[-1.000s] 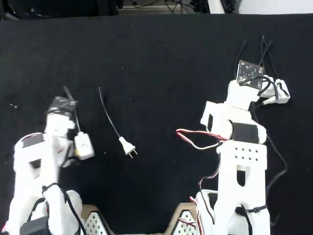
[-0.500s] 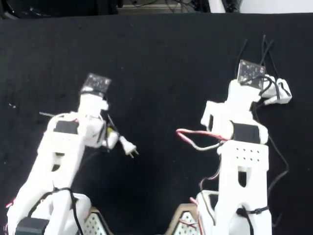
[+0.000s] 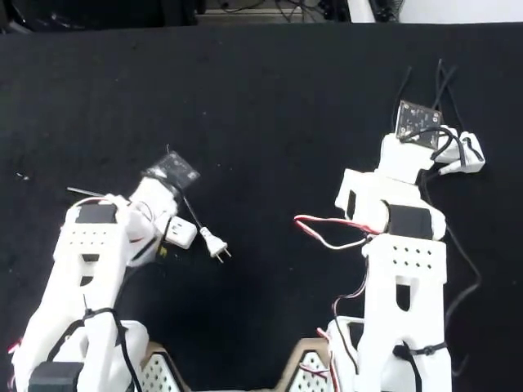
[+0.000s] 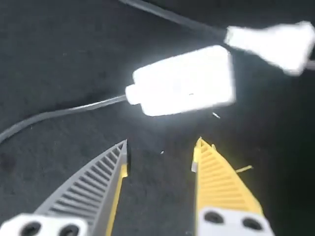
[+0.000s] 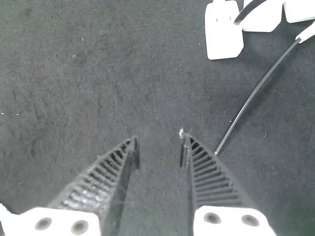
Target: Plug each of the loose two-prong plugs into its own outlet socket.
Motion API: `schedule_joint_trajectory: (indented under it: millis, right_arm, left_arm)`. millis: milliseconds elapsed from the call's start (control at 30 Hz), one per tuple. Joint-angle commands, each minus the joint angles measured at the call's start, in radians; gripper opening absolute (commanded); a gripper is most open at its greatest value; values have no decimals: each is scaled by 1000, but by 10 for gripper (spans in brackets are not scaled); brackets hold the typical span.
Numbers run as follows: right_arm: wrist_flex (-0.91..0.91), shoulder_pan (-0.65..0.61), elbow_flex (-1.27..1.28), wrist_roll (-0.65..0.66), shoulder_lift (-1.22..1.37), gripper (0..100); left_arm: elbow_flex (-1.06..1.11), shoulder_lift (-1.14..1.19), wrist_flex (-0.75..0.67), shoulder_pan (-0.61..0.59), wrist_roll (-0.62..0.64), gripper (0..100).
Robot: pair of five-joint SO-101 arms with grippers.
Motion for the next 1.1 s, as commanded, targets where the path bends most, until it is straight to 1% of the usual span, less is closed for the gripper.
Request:
schedule_joint_trajectory:
  millis: [0,100,167,233,300,400,600,700,833,900,967,1067]
  right_arm:
    - [-21,6,-5,-2,-36,148]
    - [-21,6,-5,-2,-36,148]
    - [-20,9,-5,-2,-36,148]
    - [-18,9,-5,-2,-36,148]
    - [-20,9,-4,-2,-36,148]
    - [-20,9,-4,-2,-35,148]
    - [-20,9,-4,-2,-35,148]
    - [-20,8,-2,-2,-31,148]
    - [-23,6,12,-2,-36,148]
    - [-23,6,12,-2,-36,148]
    - [-23,6,13,-2,-36,148]
    - [-23,6,15,-2,-36,148]
  left_arm:
    - [-1,0,-26,51,-35,217]
    - [51,0,-195,56,25,217]
    - [117,0,-331,48,28,217]
    - [179,0,-439,47,28,217]
    - [205,-2,-508,47,34,216]
    - [197,-11,-575,47,55,213]
    - [139,2,-710,53,213,216]
    - [134,31,-833,48,301,216]
    - [113,161,-996,47,351,215]
    - [56,247,-1007,28,381,213]
    - [-33,316,-982,-5,433,213]
    - [-177,379,-888,-79,512,214]
